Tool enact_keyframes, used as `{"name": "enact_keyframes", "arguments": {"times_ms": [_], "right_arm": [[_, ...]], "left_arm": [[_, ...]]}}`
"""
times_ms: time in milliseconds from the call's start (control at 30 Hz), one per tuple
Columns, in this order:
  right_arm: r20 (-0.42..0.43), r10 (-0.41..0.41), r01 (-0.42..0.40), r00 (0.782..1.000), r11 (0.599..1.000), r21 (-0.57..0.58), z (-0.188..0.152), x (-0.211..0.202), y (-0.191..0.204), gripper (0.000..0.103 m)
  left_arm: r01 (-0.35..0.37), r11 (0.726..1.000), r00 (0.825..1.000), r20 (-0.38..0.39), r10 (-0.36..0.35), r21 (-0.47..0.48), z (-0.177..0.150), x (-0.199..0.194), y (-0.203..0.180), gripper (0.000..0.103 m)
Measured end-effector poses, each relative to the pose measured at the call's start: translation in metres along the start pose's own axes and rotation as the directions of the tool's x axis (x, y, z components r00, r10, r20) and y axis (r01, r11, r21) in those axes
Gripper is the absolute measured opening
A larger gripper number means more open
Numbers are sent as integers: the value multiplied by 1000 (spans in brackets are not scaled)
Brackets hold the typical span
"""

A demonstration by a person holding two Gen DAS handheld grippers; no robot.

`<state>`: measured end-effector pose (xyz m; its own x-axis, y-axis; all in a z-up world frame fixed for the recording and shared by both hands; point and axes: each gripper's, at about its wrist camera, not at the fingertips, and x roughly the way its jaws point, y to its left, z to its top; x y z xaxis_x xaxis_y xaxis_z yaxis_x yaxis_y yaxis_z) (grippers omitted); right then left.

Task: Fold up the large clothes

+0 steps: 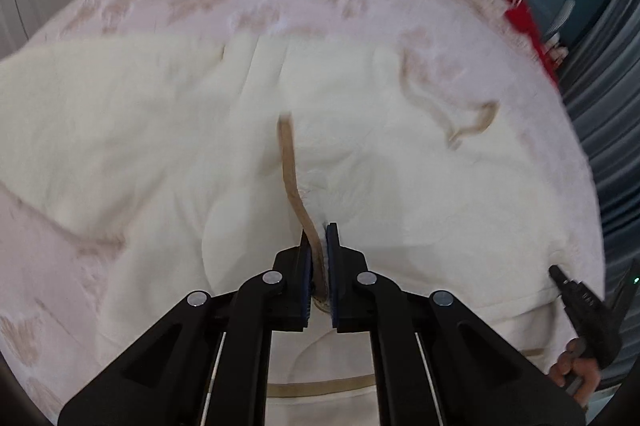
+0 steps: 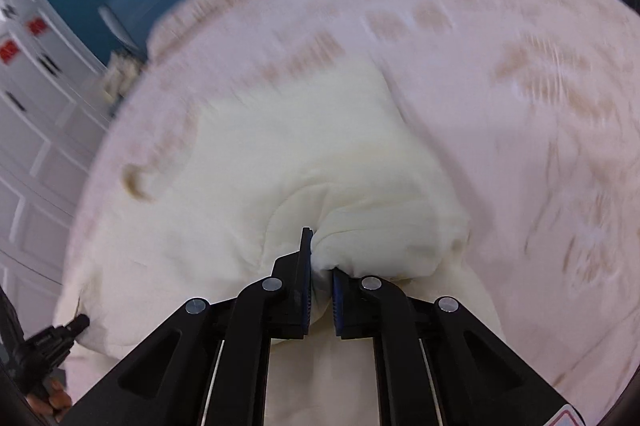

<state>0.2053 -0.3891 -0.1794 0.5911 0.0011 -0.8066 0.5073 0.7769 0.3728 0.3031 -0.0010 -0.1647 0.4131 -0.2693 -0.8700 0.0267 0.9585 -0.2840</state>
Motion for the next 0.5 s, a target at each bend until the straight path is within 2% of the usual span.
{"name": "enact_keyframes", "arguments": {"times_ms": [200,267,367,400,467,500], "right_arm": [[-9,-12,12,1000,999,-32,-10,9,-6,5],[-10,-47,47,999,998,-51,-10,2,-2,11],[79,-91,95,993,994,-47,-18,-42,7,20],[107,-100,107,989,993,-58,-21,-54,14,20],[149,-95,113,984,987,-118,-27,-73,39,22],[162,-81,111,983,977,-184,-31,-80,59,22]], "left_arm": [[-28,999,999,18,28,29,-19,22,3,7],[-43,998,999,28,42,46,-20,25,2,8],[-40,997,998,55,36,60,-26,23,3,8],[-38,997,997,68,33,63,-27,22,1,8],[-42,996,995,91,35,76,-30,21,0,8],[-46,996,994,102,38,80,-31,21,-1,8]]}}
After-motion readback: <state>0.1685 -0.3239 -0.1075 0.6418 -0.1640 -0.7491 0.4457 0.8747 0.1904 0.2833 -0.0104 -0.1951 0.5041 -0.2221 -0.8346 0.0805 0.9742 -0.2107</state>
